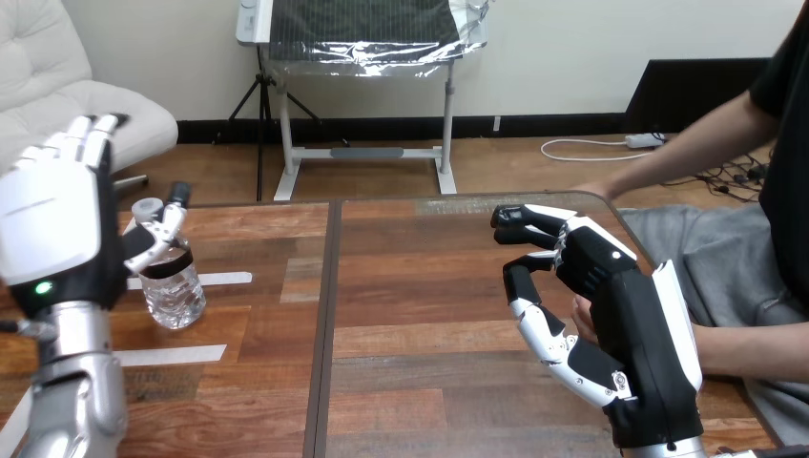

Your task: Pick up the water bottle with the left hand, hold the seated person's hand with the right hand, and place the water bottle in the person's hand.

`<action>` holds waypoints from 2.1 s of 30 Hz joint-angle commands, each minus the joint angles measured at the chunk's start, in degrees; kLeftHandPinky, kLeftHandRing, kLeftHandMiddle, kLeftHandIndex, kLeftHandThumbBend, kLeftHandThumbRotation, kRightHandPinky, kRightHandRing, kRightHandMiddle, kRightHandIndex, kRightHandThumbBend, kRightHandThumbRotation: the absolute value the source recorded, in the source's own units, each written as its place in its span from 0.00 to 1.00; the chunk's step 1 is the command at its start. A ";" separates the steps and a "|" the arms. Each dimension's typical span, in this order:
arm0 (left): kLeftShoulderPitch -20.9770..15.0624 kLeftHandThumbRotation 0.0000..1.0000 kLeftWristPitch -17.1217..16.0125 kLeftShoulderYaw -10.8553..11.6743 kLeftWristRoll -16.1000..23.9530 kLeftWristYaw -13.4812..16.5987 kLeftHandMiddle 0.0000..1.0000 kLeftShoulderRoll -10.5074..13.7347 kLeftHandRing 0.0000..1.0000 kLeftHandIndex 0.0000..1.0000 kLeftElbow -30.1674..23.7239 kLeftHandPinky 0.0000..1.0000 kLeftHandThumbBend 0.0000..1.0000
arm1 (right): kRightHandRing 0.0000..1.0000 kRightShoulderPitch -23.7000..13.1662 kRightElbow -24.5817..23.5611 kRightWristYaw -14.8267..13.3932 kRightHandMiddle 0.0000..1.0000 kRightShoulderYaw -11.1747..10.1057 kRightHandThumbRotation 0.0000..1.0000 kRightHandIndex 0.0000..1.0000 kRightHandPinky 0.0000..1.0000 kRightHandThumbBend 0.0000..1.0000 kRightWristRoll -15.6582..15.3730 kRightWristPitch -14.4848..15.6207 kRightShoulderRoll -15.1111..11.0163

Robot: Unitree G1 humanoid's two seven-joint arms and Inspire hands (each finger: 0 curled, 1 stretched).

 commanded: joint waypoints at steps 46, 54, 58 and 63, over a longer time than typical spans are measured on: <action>-17.55 0.58 0.02 -11.84 -2.84 1.01 0.86 2.08 0.83 0.83 20.65 0.77 0.49 | 0.70 -4.15 -1.12 0.24 0.74 -0.79 0.08 0.67 0.56 0.29 -0.65 -0.52 -0.37; -17.92 0.60 1.21 -12.88 -3.01 1.10 0.86 2.05 0.83 0.83 21.45 0.77 0.50 | 0.70 -3.67 -1.79 0.59 0.74 -0.81 0.09 0.67 0.56 0.29 0.16 0.20 -0.41; -18.14 0.60 1.74 -13.23 -3.53 1.09 0.86 1.85 0.83 0.82 22.64 0.78 0.50 | 0.72 -3.49 -2.06 1.01 0.75 -0.94 0.09 0.68 0.57 0.29 0.61 0.19 -0.82; -18.32 0.57 1.91 -13.46 -4.13 0.67 0.85 1.77 0.82 0.82 23.46 0.77 0.50 | 0.72 -3.45 -2.15 1.29 0.76 -1.06 0.09 0.68 0.57 0.29 0.74 0.22 -1.03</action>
